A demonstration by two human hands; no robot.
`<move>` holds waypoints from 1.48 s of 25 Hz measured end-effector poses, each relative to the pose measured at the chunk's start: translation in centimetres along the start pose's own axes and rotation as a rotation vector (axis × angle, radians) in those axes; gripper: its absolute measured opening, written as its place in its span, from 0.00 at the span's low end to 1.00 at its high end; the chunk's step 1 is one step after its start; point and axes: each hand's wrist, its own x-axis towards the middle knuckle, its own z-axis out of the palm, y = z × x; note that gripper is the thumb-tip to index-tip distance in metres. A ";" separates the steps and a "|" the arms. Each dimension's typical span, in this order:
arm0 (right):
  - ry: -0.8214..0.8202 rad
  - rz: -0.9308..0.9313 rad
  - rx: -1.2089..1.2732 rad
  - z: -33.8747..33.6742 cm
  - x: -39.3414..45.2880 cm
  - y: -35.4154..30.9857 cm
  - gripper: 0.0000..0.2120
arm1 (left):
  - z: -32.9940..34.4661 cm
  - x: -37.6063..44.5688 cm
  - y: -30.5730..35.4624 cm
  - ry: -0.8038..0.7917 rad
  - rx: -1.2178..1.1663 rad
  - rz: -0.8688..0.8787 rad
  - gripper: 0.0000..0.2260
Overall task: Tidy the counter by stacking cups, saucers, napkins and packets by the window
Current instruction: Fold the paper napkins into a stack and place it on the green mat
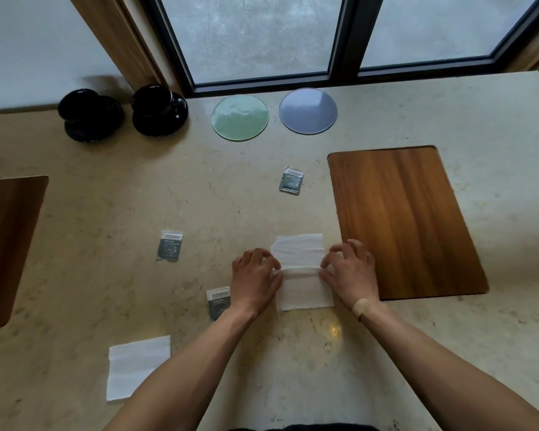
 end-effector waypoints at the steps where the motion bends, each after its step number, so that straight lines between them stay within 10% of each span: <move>1: 0.000 0.007 0.008 0.0 0.0 -0.1 0.10 | 0.0 0.0 0.1 -0.002 -0.010 -0.012 0.09; 12: 0.083 -0.065 0.325 -1.6 -2.9 0.3 0.05 | -2.3 -1.5 1.1 -0.077 -0.470 -0.151 0.03; 24: -0.246 0.229 1.282 -2.4 -6.3 -0.7 0.07 | -3.8 -4.8 3.3 -0.073 -1.080 -0.496 0.03; 37: -0.319 0.256 1.374 -0.1 -7.1 -7.4 0.16 | -6.0 -8.4 -2.4 -0.148 -1.286 -0.679 0.11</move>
